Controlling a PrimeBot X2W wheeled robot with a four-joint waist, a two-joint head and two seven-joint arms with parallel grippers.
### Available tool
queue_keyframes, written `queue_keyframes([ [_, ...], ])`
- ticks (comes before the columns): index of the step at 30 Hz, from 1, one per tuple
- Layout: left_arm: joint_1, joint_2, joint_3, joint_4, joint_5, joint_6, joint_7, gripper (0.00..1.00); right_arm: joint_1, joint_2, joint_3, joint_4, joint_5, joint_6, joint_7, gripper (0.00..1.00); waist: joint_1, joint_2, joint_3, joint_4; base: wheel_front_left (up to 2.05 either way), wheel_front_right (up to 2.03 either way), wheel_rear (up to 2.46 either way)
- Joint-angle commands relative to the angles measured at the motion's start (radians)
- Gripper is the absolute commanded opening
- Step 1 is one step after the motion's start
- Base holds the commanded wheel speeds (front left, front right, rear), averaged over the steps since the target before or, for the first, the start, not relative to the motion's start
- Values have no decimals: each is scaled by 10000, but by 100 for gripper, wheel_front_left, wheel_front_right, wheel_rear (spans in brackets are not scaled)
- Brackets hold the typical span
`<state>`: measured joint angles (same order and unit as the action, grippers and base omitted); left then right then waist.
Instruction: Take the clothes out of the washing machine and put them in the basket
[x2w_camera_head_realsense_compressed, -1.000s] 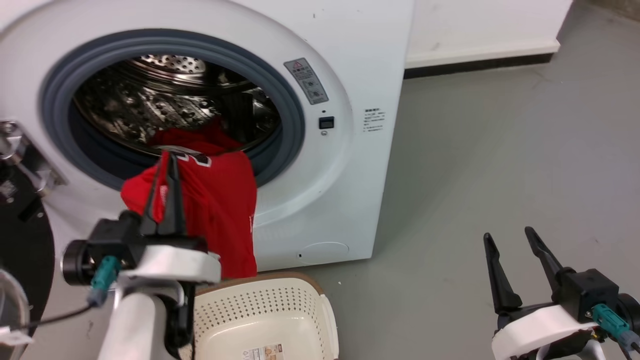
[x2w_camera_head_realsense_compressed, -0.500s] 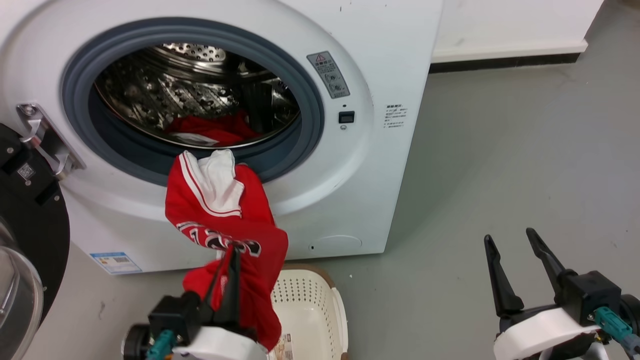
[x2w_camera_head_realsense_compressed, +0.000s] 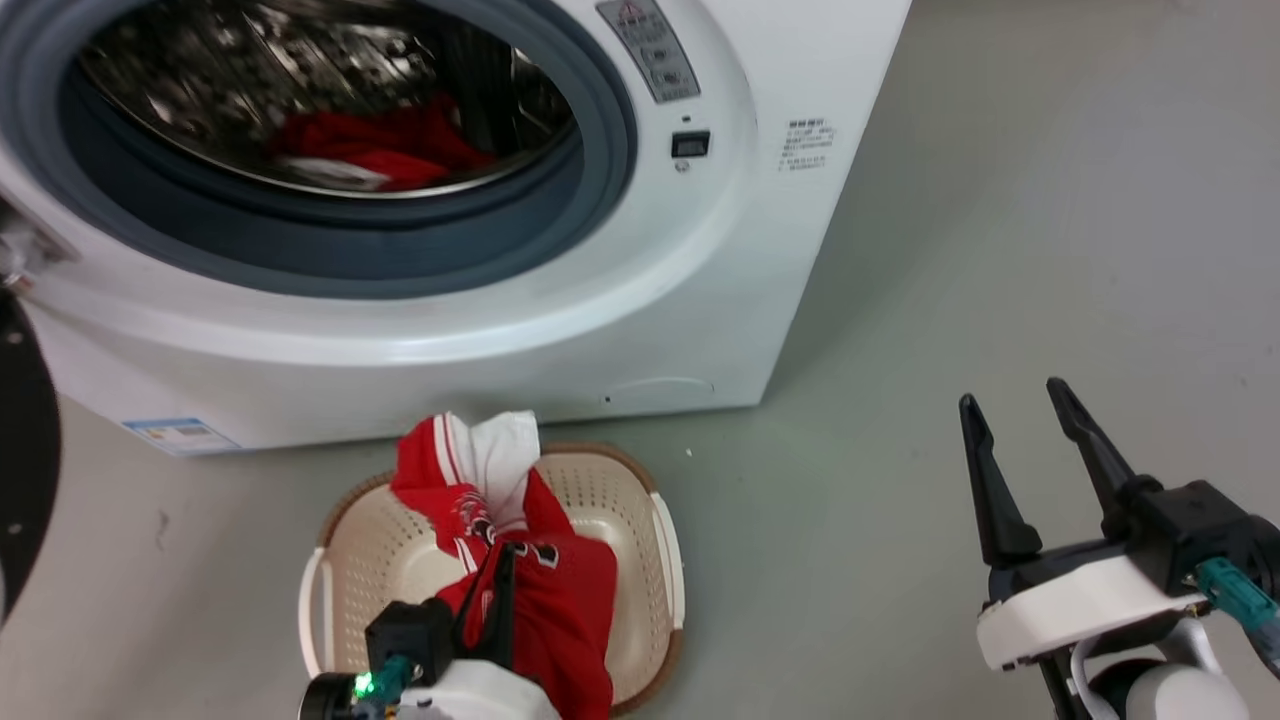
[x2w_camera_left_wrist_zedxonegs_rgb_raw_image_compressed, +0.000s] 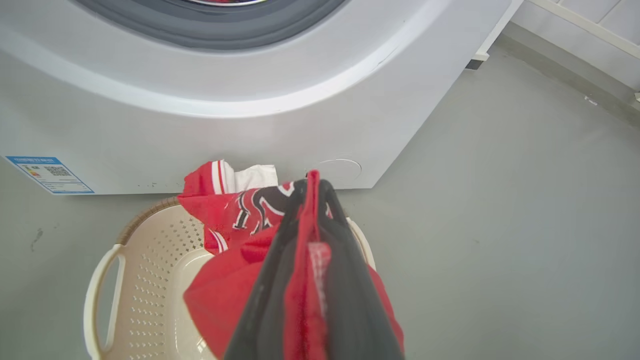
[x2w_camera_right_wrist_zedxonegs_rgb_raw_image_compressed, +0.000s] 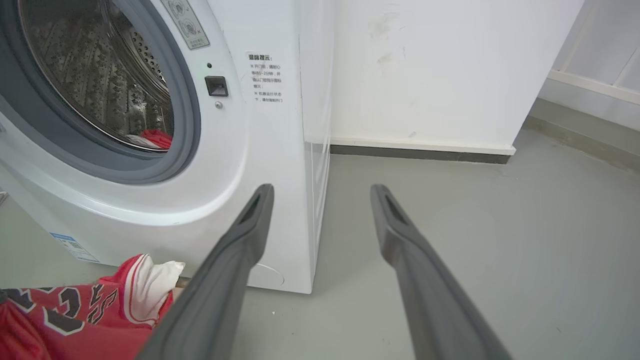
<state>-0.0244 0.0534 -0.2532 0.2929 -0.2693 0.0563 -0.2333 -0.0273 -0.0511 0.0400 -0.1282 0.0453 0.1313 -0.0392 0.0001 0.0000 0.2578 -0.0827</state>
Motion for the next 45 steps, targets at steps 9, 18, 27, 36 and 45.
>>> queue_keyframes([
  [9,-2342,437,731,2907,-106,92,-274,0,-1074,19,382,154,120,-10,-332,100,-1,0,2490,-672,0,0,0],
  [18,-4799,998,925,5660,354,-123,-328,0,-1925,19,990,440,148,-10,-643,100,-1,0,4263,-1083,0,0,0],
  [27,-5737,1020,1087,6857,524,-67,-320,0,-2405,16,1370,867,343,-10,-966,100,-1,0,4737,-1349,0,0,0],
  [36,-6012,1021,1315,8358,325,82,-321,0,-2589,16,1542,1249,378,-10,-1169,100,-1,0,4593,-1505,0,0,0],
  [45,-4988,465,1845,8025,-188,-135,-322,100,-1987,15,1145,1605,116,-10,-1181,100,-1,0,2518,-968,0,0,0],
])
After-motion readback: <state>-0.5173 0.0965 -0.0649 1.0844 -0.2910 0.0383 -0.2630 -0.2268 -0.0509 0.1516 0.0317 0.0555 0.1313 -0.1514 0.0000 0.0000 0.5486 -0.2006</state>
